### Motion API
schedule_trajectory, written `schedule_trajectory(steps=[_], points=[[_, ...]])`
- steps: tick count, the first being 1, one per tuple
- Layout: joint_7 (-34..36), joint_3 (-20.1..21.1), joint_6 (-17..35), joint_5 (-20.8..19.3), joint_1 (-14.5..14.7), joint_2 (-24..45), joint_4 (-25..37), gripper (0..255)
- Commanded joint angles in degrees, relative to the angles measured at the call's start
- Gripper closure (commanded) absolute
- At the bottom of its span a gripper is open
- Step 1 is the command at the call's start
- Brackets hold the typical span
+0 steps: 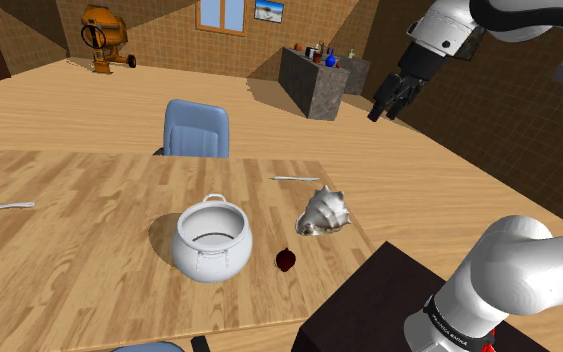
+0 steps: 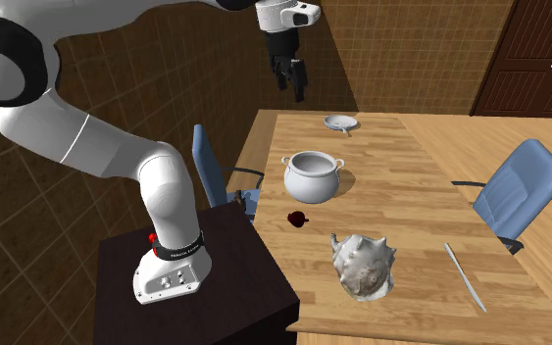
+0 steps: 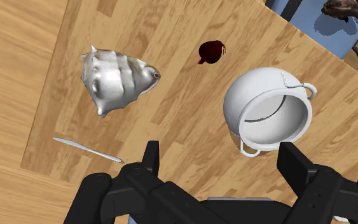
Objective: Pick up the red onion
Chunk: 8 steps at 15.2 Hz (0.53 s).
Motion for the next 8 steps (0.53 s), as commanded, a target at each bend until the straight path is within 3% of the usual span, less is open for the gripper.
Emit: schedule_trajectory(steps=[1, 8], points=[[0.0, 0.0, 0.0, 0.0, 0.0, 0.0, 0.0, 0], [12.96, 5.88, 11.02, 2.44, -3.02, 2.69, -10.5, 0]])
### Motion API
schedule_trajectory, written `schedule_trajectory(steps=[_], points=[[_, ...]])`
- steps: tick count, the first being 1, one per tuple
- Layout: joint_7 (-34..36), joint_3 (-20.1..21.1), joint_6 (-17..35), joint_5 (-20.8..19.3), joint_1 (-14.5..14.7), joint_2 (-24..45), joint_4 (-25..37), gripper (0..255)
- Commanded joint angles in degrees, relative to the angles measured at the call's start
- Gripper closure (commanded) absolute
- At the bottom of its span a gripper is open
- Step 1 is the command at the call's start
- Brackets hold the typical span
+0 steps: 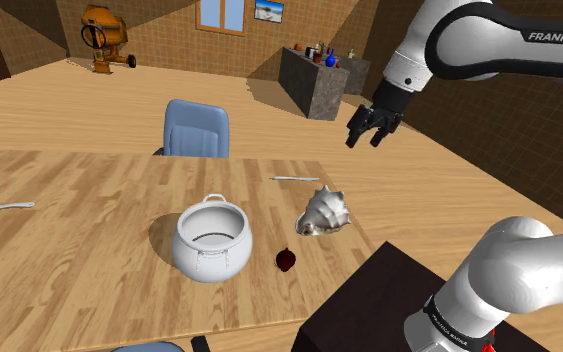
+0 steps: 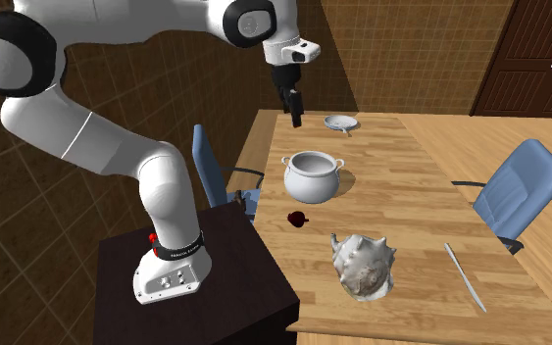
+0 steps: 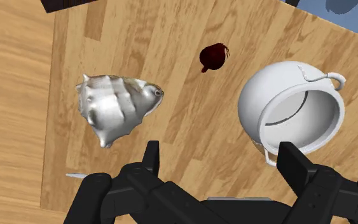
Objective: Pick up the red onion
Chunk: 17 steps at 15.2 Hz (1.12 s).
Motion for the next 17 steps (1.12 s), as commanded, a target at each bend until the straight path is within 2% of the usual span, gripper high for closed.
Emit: schedule_trajectory(steps=[1, 9, 17], points=[[4.07, 1.95, 3.53, 0.85, -0.76, 1.67, -2.41, 0], [19.25, 9.34, 17.47, 3.87, -3.79, 11.2, -9.51, 0], [35.84, 16.93, 32.44, 4.22, -7.83, 27.09, -11.52, 0]])
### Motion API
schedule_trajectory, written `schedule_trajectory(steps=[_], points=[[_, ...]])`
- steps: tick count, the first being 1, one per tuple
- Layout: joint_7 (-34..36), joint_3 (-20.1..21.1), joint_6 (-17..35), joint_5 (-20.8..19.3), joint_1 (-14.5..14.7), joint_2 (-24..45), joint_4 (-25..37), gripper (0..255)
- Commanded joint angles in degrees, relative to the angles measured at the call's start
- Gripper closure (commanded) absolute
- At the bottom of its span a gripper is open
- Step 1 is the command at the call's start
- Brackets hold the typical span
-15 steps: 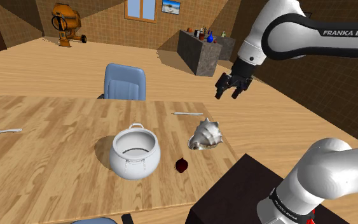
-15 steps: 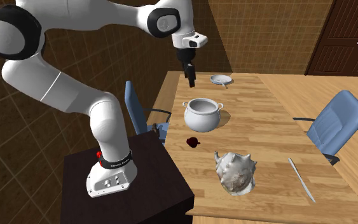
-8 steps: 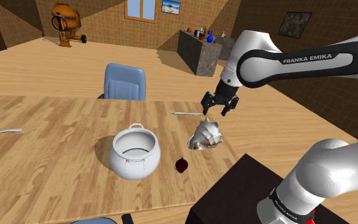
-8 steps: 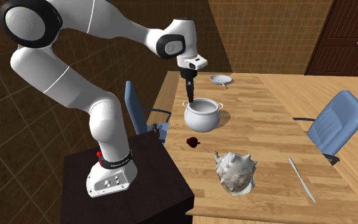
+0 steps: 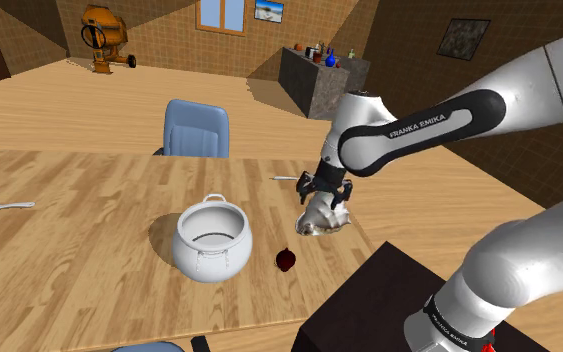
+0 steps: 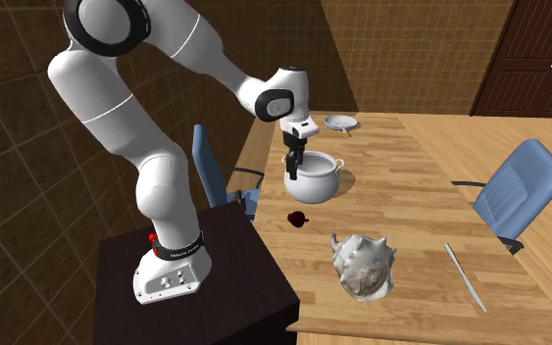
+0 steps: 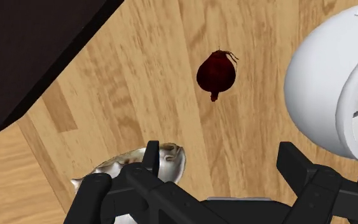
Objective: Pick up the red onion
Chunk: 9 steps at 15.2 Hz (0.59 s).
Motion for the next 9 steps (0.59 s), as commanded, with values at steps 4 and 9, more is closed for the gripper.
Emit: schedule_trajectory(steps=[4, 9], points=[[12.4, 4.39, 10.07, -3.55, -3.73, 13.16, 0.98, 0], [28.71, 5.21, 17.95, -13.4, -5.61, 26.98, 3.92, 0]])
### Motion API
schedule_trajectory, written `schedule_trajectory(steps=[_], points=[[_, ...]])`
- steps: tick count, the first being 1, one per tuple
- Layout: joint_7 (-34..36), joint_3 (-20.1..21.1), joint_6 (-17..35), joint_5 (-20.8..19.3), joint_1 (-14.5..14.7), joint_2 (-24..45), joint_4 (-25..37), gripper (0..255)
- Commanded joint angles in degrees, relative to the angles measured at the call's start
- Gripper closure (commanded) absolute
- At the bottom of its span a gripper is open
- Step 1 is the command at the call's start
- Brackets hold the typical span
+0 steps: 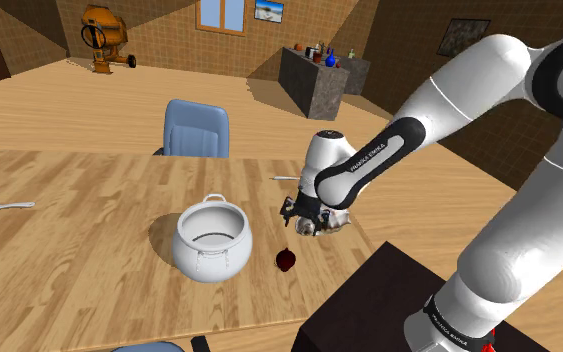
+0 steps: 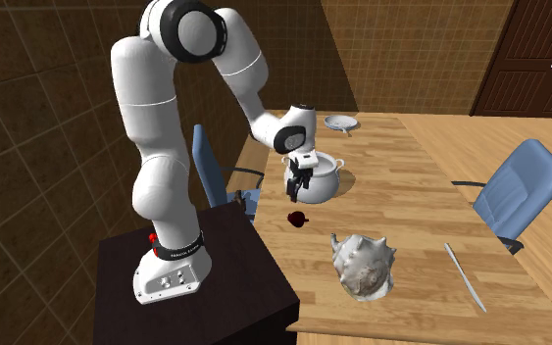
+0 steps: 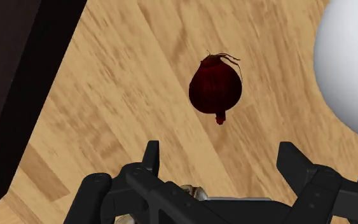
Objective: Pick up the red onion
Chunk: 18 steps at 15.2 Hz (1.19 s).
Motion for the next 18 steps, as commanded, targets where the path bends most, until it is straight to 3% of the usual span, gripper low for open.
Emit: schedule_trajectory(steps=[1, 6, 16, 17, 18], points=[[7.49, -0.92, 3.4, -4.93, 0.23, 5.93, 1.2, 0], [21.65, -7.86, 8.87, -12.49, 5.75, 19.0, 6.47, 0], [25.28, -13.2, 14.21, -16.05, 10.24, 27.2, 9.35, 0], [25.09, -13.17, 14.15, -16.04, 10.04, 27.2, 9.39, 255], [25.16, -13.19, 14.18, -16.05, 10.11, 27.21, 9.38, 255]])
